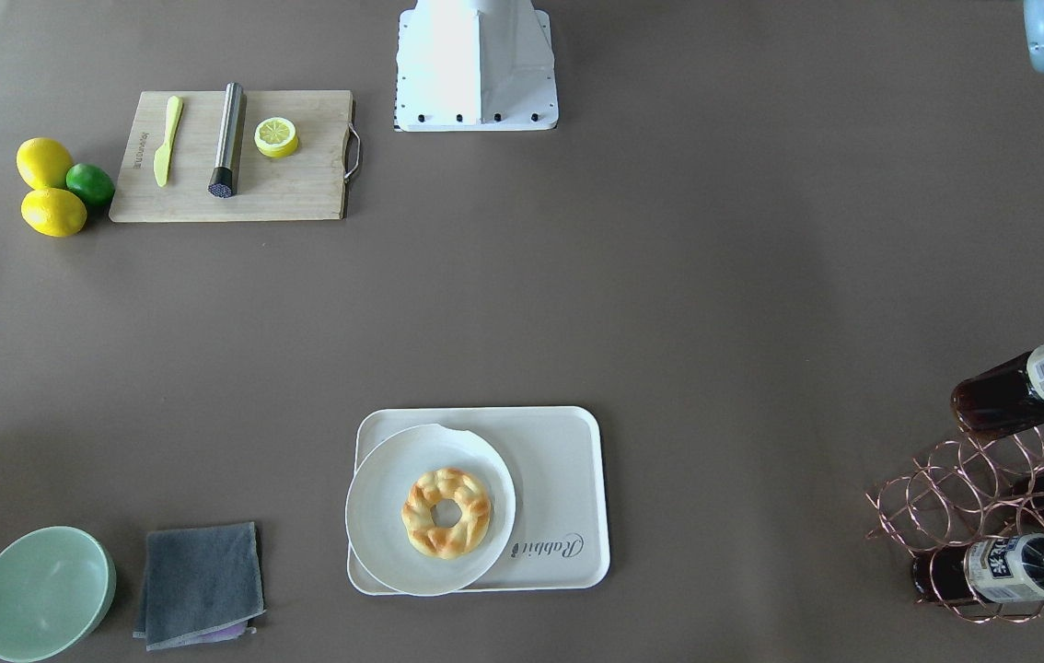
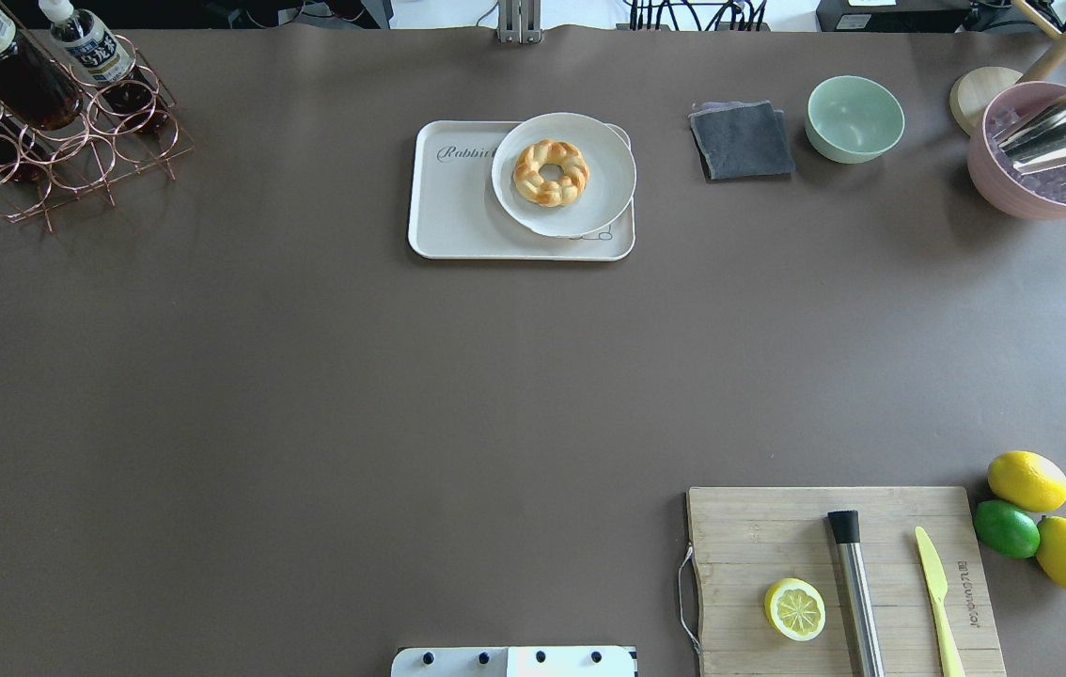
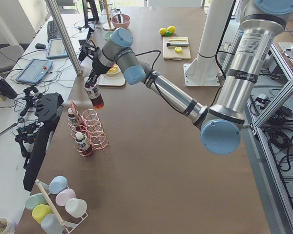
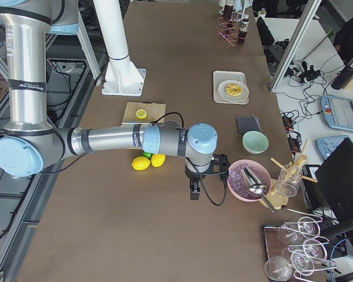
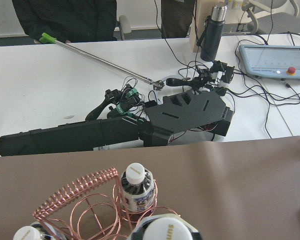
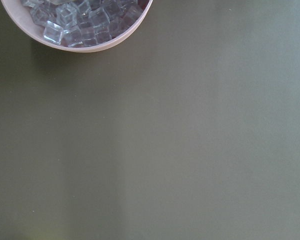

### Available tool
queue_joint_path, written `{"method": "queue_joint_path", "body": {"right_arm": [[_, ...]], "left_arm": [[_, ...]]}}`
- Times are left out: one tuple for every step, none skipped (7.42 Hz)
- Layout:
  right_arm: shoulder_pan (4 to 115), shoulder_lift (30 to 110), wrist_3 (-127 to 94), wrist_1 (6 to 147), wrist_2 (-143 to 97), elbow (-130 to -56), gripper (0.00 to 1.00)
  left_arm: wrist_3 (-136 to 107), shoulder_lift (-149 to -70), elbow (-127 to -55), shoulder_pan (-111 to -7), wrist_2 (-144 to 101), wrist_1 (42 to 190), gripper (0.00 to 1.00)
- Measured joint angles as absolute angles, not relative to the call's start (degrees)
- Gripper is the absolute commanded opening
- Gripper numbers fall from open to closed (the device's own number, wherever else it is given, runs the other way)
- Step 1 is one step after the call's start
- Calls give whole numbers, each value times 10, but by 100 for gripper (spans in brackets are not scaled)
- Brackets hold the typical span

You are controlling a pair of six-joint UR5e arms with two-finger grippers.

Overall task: Place tea on tray
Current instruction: 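Lift the tea bottle out of the rack with the left gripper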

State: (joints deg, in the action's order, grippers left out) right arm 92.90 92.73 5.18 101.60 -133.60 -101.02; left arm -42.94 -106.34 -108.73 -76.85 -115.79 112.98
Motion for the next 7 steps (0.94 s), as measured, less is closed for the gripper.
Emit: {"method": "queue_joint_path", "body": {"right_arm": [[929, 931, 52, 1016, -1337, -1011, 100], [929, 934, 52, 1016, -1339, -1011, 100], [929, 934, 52, 1016, -1339, -1010, 100], [929, 934, 52, 1016, -1339, -1009, 100], [929, 934, 53, 1016, -1339, -1008, 100], [929, 934, 53, 1016, -1339, -1006, 100], [929, 934, 53, 1016, -1339, -1005, 100]], "left_arm": [[-490, -1090, -1102, -734, -1143, 1103, 0], [-546, -1119, -1120, -666, -1080, 1068, 0], [-592, -1159, -1138, -576, -987, 1009, 0], [-630, -1205, -1148, -506, -919, 947, 0], [-669, -1251, -1152, -447, -870, 894, 0], [-687, -1276, -1151, -411, -841, 870, 0], [-695, -1290, -1149, -385, -824, 861, 0]]}}
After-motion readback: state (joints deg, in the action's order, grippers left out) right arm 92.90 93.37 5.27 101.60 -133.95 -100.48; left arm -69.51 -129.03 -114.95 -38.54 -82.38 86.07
